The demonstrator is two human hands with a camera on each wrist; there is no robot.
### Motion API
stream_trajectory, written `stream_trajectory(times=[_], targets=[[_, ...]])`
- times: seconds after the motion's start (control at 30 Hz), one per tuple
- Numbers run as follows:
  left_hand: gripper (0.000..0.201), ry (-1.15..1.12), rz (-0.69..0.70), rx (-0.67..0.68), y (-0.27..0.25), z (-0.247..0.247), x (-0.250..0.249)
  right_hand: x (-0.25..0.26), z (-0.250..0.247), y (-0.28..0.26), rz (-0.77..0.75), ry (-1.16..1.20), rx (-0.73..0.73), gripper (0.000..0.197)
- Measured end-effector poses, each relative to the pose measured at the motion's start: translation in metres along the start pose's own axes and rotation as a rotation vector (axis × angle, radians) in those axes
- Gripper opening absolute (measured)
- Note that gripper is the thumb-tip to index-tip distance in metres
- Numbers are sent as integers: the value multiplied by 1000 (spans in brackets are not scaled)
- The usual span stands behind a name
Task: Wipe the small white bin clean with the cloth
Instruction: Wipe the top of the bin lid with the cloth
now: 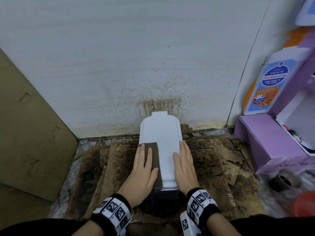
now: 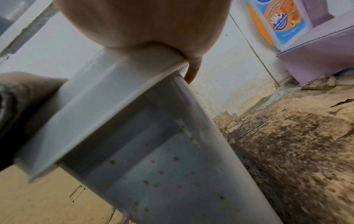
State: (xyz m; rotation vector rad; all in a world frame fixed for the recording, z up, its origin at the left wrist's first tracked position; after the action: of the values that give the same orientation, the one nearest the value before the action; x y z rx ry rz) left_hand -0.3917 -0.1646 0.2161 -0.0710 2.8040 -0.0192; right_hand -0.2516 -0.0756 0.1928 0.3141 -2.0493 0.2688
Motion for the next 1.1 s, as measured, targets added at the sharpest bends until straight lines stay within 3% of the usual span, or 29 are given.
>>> stream_trajectory(times=[0.17, 0.47, 0.57, 0.83, 1.1], targets=[[67, -50, 24, 125, 11, -5, 5, 2, 3, 2, 6, -5, 8, 61], [72, -73, 54, 218, 69, -12, 32, 1, 3, 5, -5, 24, 33, 62], [73, -105, 26, 222, 96, -18, 44, 2, 4, 6, 9, 35, 36, 69], [71, -148, -54, 170, 155, -33, 67, 8, 6, 10, 15, 18, 46, 66], [71, -211, -34, 94, 146, -27, 64, 3, 2, 4, 3, 23, 27, 61]])
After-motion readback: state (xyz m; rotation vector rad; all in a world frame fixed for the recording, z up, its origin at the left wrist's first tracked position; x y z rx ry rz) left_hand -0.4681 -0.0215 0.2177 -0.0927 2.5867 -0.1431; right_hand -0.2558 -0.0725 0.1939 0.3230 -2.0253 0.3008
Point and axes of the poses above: each hand's wrist, its own y-axis towards the middle knuckle, its own z-axis out of the palm, x = y × z, the point moved 6 cm from there along y, towards the middle knuckle, and after that the axes turned 5 degrees about z, right-handed, at the moved point
